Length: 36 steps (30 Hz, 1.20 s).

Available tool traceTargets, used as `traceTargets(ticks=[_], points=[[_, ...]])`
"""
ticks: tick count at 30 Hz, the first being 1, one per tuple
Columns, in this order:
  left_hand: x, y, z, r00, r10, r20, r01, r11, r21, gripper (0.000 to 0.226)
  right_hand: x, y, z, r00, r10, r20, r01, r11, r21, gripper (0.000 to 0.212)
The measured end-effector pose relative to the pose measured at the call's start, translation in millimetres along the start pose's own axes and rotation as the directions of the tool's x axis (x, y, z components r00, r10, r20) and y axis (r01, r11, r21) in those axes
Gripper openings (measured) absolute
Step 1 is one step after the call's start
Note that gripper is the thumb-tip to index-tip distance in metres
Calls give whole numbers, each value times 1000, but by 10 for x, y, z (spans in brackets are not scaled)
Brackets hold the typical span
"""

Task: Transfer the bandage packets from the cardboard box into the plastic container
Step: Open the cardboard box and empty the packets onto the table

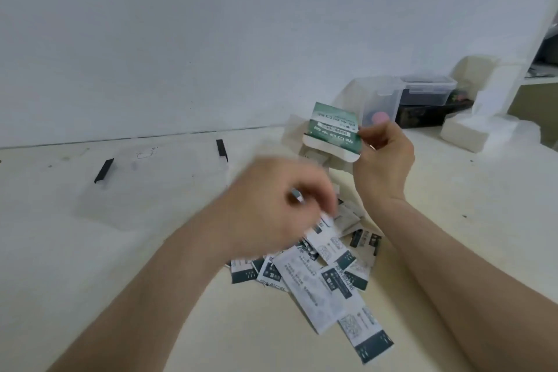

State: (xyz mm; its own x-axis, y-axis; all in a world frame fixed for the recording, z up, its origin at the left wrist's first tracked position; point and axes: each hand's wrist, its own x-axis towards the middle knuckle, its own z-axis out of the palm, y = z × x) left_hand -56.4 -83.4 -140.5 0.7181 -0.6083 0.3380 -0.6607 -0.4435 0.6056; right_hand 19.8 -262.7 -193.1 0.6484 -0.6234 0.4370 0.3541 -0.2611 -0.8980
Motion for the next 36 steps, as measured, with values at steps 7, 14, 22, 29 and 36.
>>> traceTargets(ticks=[7,14,22,29,36], points=[[-298,-191,597,842,-220,493,-92,842,532,77,135,38,-29,993,82,-86,-86,995,-45,7],[-166,-371,539,915,-276,295,-13,710,704,63,244,-96,-79,995,-7,-97,3,999,-34,17],[124,-596,375,957,-285,55,218,830,513,54,125,-161,-9,976,-220,-8,218,973,-81,33],[441,-536,4,819,-363,-444,232,918,-321,51,-61,-93,51,932,-335,140,326,942,78,45],[256,-609,85,819,-318,-478,219,943,-252,67,-193,4,142,787,-571,233,572,817,69,23]])
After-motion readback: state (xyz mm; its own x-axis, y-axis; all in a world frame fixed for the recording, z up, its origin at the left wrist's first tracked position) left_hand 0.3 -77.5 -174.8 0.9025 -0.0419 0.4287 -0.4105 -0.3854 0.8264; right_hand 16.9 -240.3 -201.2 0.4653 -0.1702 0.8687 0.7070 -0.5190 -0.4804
